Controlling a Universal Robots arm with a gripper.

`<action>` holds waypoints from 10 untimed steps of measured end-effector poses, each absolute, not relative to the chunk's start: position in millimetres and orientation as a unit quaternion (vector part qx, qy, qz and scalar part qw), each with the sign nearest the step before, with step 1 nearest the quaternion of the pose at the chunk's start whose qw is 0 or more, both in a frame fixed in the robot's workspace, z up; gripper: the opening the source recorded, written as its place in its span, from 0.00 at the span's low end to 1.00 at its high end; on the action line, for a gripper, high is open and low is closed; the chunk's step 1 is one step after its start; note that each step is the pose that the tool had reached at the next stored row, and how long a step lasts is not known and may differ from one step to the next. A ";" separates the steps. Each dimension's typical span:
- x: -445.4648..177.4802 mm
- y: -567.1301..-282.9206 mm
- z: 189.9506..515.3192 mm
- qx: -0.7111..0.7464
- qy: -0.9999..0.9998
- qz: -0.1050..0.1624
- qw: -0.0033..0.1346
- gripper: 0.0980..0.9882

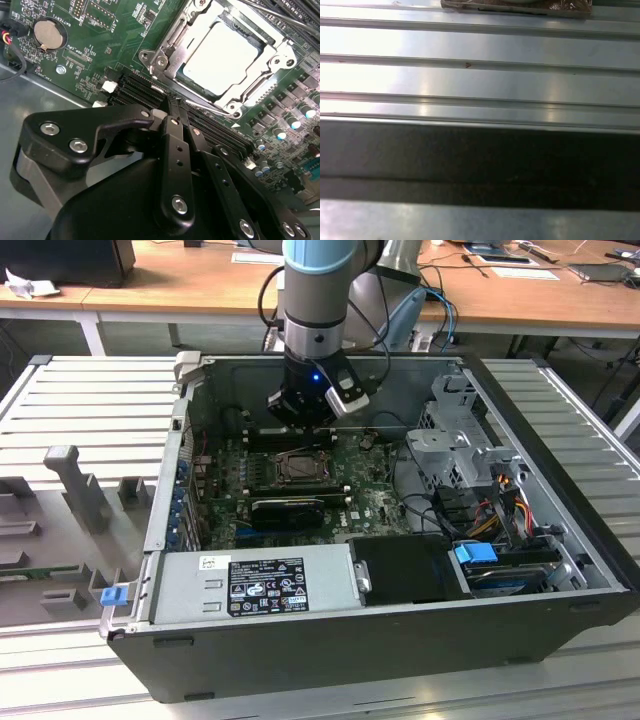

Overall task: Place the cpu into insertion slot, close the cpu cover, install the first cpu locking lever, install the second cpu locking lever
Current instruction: 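Install the first cpu locking lever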

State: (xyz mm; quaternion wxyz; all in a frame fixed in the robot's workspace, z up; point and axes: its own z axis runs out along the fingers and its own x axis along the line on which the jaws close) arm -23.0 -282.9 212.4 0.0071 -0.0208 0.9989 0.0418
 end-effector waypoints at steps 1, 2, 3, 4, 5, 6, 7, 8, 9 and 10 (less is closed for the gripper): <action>-22.8 -282.9 212.0 -0.021 0.999 0.042 0.007 0.01; -22.2 -282.9 211.3 -0.021 0.999 0.042 0.007 0.01; -21.2 -282.9 210.7 -0.021 0.999 0.042 0.007 0.01; -19.9 -282.8 209.9 -0.021 0.999 0.042 0.007 0.01; -19.5 -282.8 209.3 -0.021 0.999 0.042 0.007 0.01; -19.4 -282.8 208.5 -0.021 0.999 0.042 0.007 0.01; -19.4 -282.8 208.1 -0.021 0.999 0.042 0.007 0.01; -19.3 -282.8 207.6 -0.021 0.999 0.042 0.007 0.01; -19.3 -282.8 206.9 -0.020 0.999 0.042 0.007 0.01; -19.3 -282.8 206.3 -0.020 0.999 0.042 0.007 0.01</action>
